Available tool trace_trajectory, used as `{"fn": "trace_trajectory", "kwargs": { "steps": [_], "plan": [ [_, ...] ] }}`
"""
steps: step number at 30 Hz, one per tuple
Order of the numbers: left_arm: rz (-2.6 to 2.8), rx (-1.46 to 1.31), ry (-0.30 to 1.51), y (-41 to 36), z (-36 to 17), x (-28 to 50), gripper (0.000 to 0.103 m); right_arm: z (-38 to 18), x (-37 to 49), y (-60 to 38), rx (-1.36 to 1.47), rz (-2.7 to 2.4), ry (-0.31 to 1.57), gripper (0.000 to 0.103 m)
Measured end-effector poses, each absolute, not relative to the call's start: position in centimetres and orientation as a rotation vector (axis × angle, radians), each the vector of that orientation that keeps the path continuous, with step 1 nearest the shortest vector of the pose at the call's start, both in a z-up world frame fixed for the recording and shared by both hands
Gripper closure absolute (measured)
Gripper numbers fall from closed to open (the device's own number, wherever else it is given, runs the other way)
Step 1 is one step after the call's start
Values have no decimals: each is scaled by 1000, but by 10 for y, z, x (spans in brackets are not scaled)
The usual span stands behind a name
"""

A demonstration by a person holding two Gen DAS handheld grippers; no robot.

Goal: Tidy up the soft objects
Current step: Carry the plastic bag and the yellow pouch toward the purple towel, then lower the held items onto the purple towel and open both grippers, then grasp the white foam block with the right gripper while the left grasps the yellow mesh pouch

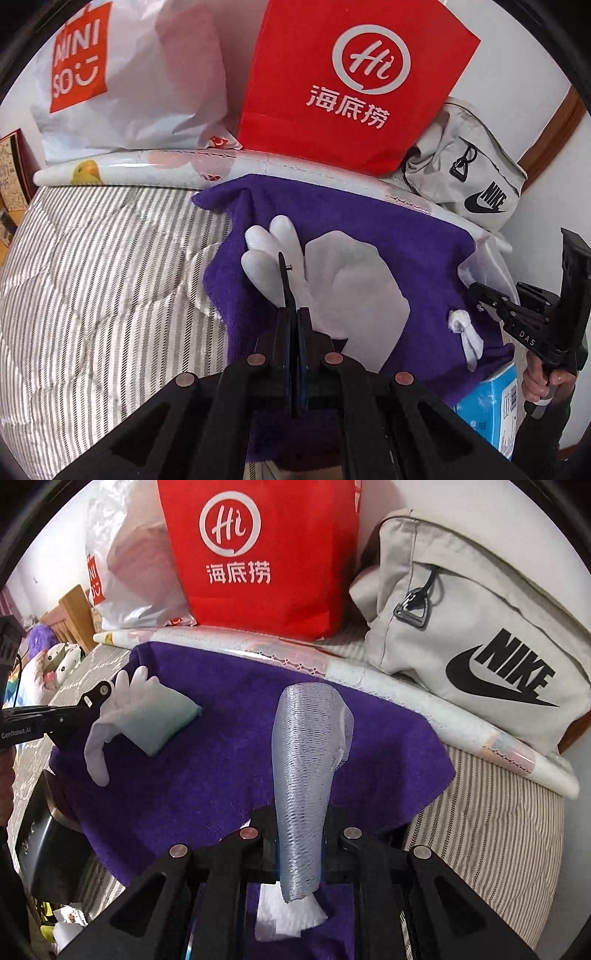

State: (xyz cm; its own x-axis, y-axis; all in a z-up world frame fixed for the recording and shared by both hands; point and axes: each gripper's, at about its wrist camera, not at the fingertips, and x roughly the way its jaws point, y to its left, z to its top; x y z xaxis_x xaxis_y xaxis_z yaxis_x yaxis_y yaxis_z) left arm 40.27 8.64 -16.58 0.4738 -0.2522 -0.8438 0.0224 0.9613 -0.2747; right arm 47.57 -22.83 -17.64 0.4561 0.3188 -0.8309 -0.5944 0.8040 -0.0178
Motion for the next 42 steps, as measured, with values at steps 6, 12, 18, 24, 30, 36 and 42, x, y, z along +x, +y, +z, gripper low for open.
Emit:
{"fn": "trace_trajectory", "kwargs": {
  "steps": [6,12,18,24,30,36,42],
  "plan": [
    [-185,-213,1110,76,-173,410,99,-183,482,-222,-350,571,956,88],
    [-181,-213,1148,73,-181,412,99,-185,484,-216,-349,599,960,53],
    [-181,-214,1155,74,-177,408,72,-173,478,-212,-358,588,893,27],
    [-203,-205,1126,72,-165,397,61,-159,472,-210,-337,599,867,25],
    [-182,-213,1079,83,-145,381,54,-141,453,-219,-298,617,861,25],
    [-153,-220,1058,96,-132,350,53,-120,411,-235,-245,620,824,25],
    [-135,-233,1042,109,-125,307,53,-108,354,-247,-221,672,792,25]
  ]
}}
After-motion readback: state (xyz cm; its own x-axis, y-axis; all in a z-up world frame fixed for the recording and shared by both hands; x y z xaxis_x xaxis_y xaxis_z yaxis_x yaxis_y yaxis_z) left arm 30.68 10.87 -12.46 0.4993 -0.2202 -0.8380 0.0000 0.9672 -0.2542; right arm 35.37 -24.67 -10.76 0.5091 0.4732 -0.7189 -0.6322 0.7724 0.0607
